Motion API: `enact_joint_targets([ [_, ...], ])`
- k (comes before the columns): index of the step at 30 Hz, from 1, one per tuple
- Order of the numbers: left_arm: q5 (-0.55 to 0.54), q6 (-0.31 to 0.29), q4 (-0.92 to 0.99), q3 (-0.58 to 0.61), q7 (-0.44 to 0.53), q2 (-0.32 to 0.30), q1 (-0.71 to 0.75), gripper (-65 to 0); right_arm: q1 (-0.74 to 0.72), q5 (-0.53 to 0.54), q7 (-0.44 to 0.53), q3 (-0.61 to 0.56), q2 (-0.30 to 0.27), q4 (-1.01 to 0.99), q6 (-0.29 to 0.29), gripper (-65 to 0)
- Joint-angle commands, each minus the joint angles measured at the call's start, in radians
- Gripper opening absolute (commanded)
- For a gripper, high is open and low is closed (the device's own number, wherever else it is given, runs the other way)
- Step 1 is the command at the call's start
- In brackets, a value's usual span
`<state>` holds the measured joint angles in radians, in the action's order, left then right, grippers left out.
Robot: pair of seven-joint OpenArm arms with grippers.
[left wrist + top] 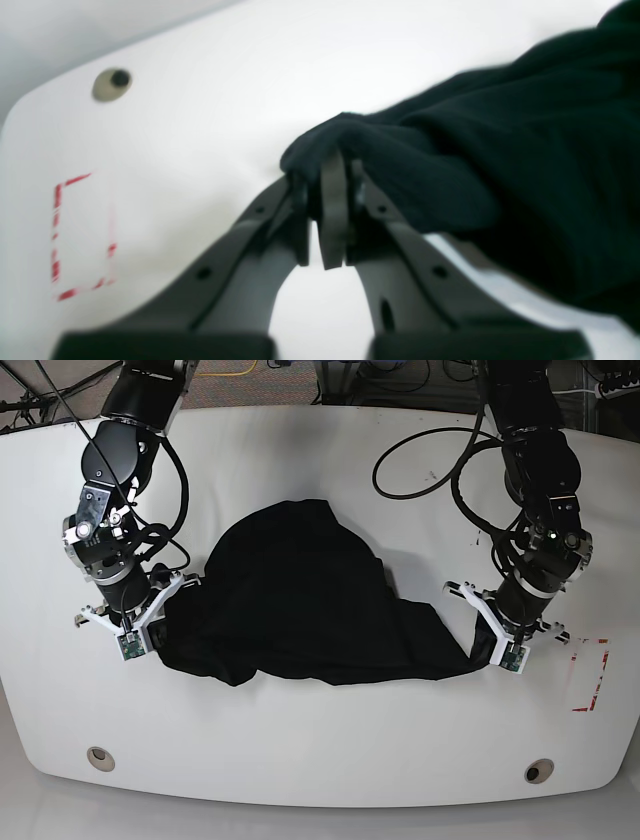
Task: Fold the T-shirt properly
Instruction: 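Pull both grippers apart and toward the table edge, stretching the shirt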
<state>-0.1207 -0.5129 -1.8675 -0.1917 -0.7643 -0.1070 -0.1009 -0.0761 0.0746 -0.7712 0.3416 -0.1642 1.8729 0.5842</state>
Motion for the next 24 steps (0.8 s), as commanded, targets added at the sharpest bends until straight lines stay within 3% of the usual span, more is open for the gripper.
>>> enact_joint_targets([
  [1,-0.014,0.004,-0.038,-0.011,0.023,-0.019,-0.048,-65.0,-0.044,0.008,0.028,0.005,-0.018,0.021,-0.006,-65.0],
  [13,-0.039,-0.010,-0.064,-0.051,-0.103,-0.044,-0.259,-65.0,-0.203,0.007,0.005,0.011,-0.045,-0.024,0.001,-65.0],
  [24,-0.036,-0.015,-0.090,-0.082,-0.139,-0.057,-0.372,-65.0,-0.339,0.013,-0.036,0.010,-0.085,-0.097,0.007,-65.0],
])
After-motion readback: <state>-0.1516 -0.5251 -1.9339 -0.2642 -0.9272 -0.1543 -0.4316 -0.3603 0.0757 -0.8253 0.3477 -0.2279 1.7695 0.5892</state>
